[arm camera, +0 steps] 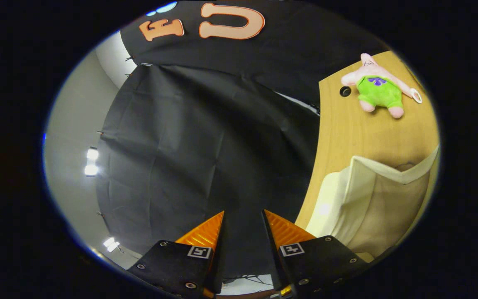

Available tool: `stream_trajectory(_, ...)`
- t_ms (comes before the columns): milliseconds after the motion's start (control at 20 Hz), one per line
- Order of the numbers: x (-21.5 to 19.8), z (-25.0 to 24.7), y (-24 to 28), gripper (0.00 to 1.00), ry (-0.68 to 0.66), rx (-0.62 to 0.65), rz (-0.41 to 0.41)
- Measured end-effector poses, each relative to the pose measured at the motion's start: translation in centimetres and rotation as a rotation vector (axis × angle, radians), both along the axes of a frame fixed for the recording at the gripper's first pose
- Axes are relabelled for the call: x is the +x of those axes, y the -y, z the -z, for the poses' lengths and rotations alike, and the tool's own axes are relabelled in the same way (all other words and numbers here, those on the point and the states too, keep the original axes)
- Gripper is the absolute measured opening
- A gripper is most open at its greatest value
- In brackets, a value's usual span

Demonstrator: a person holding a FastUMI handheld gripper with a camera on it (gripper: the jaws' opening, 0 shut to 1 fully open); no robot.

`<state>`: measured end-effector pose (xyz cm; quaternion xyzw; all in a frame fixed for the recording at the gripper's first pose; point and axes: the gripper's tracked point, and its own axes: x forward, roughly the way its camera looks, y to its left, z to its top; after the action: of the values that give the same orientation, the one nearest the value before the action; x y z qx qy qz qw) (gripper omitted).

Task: Open the storage box then place both shoes into the box .Put the left shoe in first, then the right shoe, with the right side of both shoes facing outward in a uniform manner.

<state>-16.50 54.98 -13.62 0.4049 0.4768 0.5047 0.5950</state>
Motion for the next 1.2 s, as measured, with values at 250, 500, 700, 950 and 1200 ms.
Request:
stream_trajectory(250,2.6,3.2,6.7,0.65,0.115,-0.17,0.123)
stream_trajectory(500,3.8,8.7,15.8,0.91,0.243,-0.423,0.243)
stream_trajectory(700,4.4,12.3,22.1,0.95,0.268,-0.59,0.319)
stream_trajectory(950,0.9,18.5,29.1,0.94,0.259,-0.767,0.326)
stream_trajectory(1200,-4.6,24.4,32.9,0.93,0.2,-0.87,0.289)
